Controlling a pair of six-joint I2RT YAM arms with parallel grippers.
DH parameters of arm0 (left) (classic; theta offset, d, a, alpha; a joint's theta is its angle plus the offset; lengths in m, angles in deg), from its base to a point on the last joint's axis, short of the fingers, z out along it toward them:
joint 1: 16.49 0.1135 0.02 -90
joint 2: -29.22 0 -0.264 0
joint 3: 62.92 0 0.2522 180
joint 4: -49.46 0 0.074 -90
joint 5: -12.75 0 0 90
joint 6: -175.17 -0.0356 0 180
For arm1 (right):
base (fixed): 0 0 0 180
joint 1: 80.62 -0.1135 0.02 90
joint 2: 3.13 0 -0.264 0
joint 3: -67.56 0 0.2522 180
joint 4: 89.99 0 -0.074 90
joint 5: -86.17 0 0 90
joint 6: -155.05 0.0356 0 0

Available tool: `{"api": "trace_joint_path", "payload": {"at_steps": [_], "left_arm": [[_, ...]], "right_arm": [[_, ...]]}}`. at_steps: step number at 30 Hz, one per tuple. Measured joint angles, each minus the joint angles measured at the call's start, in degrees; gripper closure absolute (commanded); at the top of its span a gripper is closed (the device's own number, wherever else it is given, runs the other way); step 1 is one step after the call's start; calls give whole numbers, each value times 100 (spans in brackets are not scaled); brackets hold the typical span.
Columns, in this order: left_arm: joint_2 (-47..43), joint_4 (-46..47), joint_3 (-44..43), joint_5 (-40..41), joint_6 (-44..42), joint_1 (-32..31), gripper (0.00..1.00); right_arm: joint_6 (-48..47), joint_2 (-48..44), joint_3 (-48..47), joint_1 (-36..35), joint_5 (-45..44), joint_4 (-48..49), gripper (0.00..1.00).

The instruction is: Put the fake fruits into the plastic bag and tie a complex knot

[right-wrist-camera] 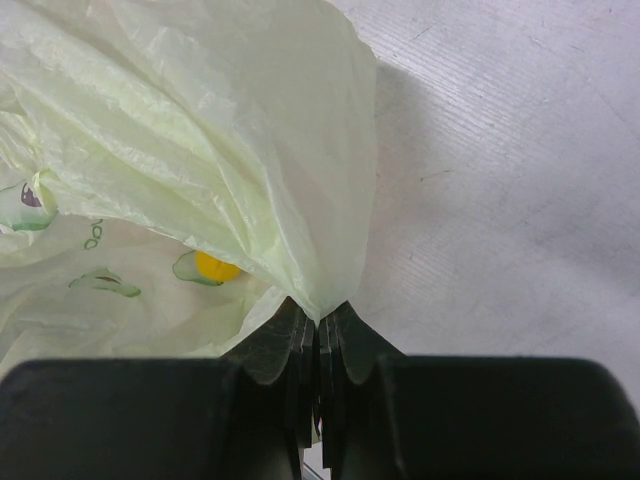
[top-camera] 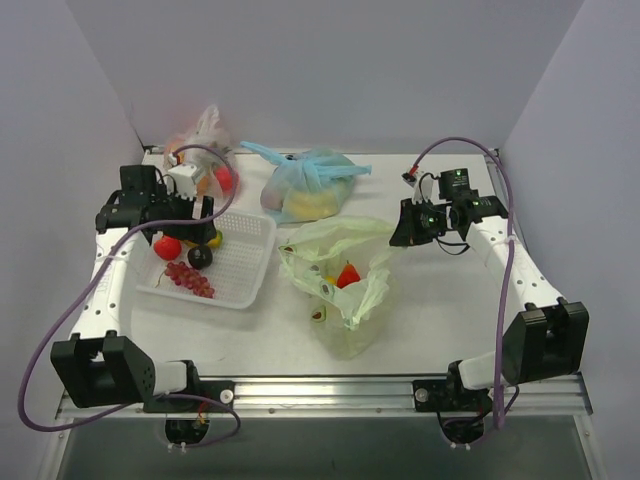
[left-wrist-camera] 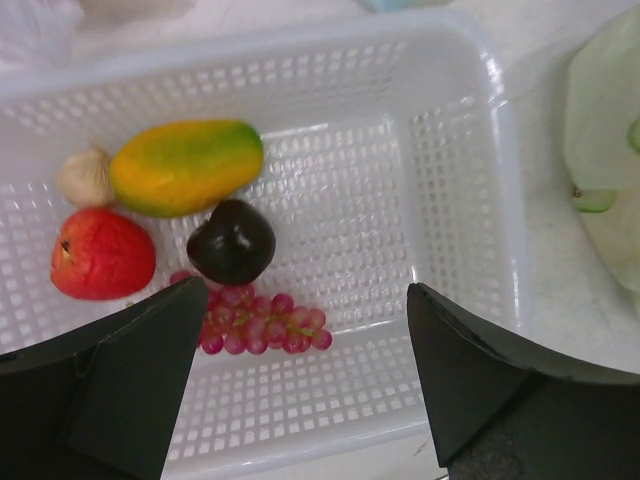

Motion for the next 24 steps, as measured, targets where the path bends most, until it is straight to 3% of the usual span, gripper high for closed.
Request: {"api": "trace_joint_path", "payload": {"at_steps": [4, 11, 20, 22, 24], "left_arm": [[122, 9, 708, 767, 323, 22, 7], [841, 507, 951, 1670, 1130, 24, 9], [1895, 1268, 1099, 2090, 1648, 24, 13], [2017, 1357, 1178, 2103, 1685, 22, 16], [2059, 1469, 1279, 2103, 1707, 15, 27]], "right_arm": [[0, -9, 7, 0, 11, 2, 100], [0, -9, 96, 0, 22, 9, 100], [0, -11, 107, 0, 24, 9, 100], [0, -11, 107, 0, 24, 7, 100], [0, -11, 107, 0, 24, 9, 100]]}}
